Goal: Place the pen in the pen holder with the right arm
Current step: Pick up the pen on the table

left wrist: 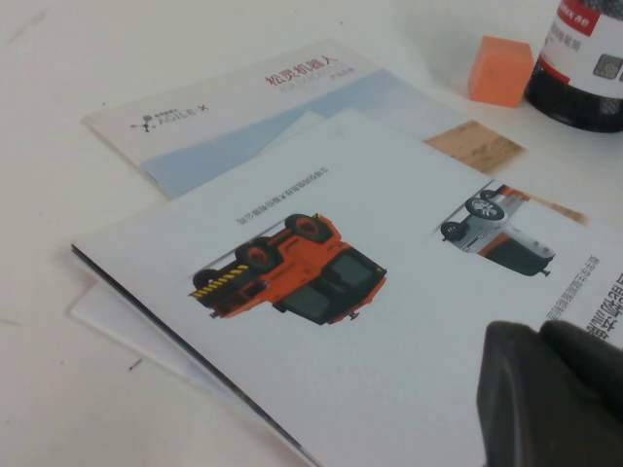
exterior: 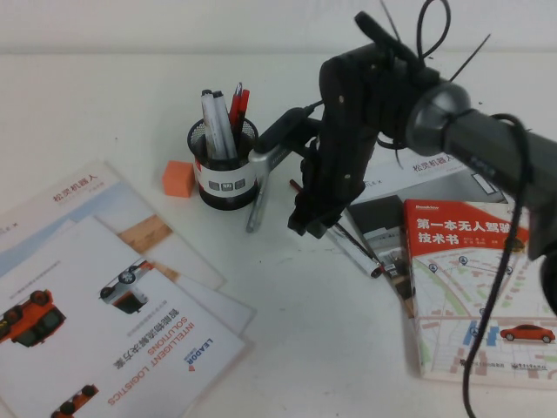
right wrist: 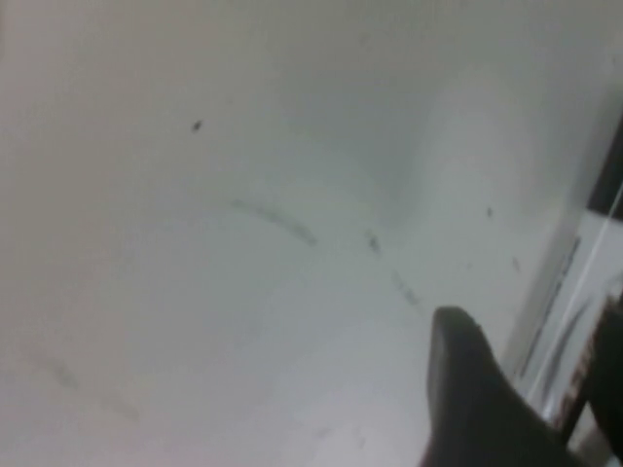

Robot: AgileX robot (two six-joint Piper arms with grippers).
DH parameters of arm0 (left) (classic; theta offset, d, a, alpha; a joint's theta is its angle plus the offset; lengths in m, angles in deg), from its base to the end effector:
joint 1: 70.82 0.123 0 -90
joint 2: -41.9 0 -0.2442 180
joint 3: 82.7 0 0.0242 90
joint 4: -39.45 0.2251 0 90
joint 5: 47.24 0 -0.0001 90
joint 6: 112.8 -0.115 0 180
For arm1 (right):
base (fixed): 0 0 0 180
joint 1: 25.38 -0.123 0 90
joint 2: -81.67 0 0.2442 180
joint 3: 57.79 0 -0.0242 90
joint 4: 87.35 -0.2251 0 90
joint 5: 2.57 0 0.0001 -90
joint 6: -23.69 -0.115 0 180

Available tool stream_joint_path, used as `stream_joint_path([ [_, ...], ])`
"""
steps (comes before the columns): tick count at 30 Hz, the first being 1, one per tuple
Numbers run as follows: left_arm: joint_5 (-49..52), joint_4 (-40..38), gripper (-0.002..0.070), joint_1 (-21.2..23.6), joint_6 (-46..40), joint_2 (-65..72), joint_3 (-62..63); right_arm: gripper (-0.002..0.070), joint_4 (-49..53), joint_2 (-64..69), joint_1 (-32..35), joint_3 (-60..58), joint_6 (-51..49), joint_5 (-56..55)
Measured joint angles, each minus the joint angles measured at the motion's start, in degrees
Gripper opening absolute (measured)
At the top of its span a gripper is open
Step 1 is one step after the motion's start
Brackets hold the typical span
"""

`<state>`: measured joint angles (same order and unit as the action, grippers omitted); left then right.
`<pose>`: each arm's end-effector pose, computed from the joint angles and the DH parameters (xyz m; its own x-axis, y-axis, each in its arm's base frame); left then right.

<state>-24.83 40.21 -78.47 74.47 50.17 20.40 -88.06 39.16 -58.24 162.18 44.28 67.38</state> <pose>0.0895 -0.0114 0.1664 -0.3120 -0.0735 -0.9472 0.0933 0.9898 -0.1075 0.3615 0.2351 0.1703 -0.5794 -0.7882 -0.2074 -0.7958 0.6021 -0.0648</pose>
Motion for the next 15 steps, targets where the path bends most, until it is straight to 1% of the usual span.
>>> stream_joint_path([
  [4,0.0,0.0,-0.0002,0.0,0.0,0.0,0.0,0.0249,1.8,3.1,0.0,2.6,-1.2,0.1],
  [15,0.0,0.0,-0.0002,0.0,0.0,0.0,0.0,0.0250,4.4,5.6,0.0,3.3,-2.5,0.1],
])
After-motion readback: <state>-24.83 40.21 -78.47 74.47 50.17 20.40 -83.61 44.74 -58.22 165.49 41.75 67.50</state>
